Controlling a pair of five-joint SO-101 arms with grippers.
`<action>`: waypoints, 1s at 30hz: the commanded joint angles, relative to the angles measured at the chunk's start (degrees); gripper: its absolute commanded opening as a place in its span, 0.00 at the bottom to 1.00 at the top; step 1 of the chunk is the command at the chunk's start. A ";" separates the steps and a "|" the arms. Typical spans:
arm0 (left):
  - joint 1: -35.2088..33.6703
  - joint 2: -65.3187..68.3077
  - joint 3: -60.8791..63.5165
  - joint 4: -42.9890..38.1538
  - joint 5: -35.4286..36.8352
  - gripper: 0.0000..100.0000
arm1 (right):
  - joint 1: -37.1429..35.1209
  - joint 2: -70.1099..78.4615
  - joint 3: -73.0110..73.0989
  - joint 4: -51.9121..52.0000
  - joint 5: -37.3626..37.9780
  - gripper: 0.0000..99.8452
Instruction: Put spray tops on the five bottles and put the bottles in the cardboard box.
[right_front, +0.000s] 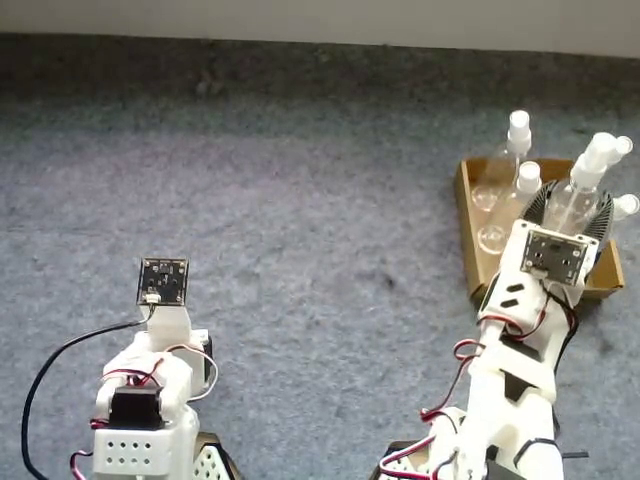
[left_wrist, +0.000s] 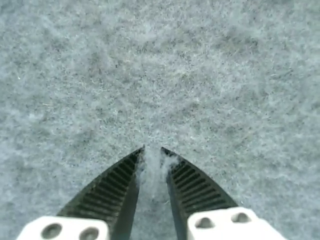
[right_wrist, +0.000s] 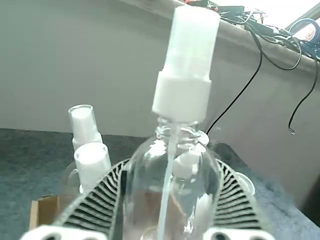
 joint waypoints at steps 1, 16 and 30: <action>1.01 -0.40 1.27 0.26 -0.35 0.01 | -0.40 -0.40 1.45 -5.58 0.70 0.12; 1.01 -0.40 1.27 0.26 -0.35 0.01 | -3.38 1.71 -2.86 -2.77 0.44 0.12; 1.01 -0.40 1.27 0.35 -0.35 0.01 | -2.51 11.47 -8.66 -2.51 0.35 0.12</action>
